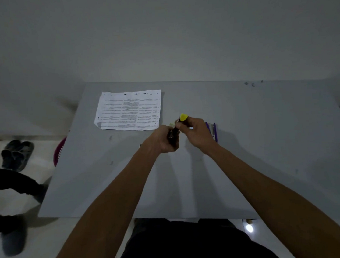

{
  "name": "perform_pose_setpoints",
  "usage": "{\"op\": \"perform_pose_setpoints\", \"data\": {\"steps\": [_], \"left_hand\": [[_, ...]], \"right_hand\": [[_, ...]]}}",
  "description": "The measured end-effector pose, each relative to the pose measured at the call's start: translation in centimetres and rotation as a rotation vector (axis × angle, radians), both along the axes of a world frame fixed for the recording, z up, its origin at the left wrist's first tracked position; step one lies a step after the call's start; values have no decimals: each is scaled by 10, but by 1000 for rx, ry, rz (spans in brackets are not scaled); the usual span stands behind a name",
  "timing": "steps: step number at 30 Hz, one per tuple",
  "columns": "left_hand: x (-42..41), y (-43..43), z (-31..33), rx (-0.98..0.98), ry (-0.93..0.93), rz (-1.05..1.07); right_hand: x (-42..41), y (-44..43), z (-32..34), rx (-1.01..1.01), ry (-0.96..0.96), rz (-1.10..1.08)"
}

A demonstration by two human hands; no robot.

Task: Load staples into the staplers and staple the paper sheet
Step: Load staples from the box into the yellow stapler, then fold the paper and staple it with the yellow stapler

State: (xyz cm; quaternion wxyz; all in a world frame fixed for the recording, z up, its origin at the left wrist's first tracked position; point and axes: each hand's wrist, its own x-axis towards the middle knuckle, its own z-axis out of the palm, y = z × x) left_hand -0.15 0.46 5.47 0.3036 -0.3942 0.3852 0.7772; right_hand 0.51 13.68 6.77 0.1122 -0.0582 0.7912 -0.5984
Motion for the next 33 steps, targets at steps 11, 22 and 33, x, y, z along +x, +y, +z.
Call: {"op": "perform_pose_setpoints", "data": {"steps": [11, 22, 33], "left_hand": [[4, 1, -1, -155, 82, -214], [-3, -28, -5, -430, 216, -338], [-4, -77, -42, -657, 109, 0]], "right_hand": [[-11, 3, -11, -106, -314, -67], [-37, -23, -26, -390, -527, -163], [-65, -50, -47, -110, -624, -295]]}}
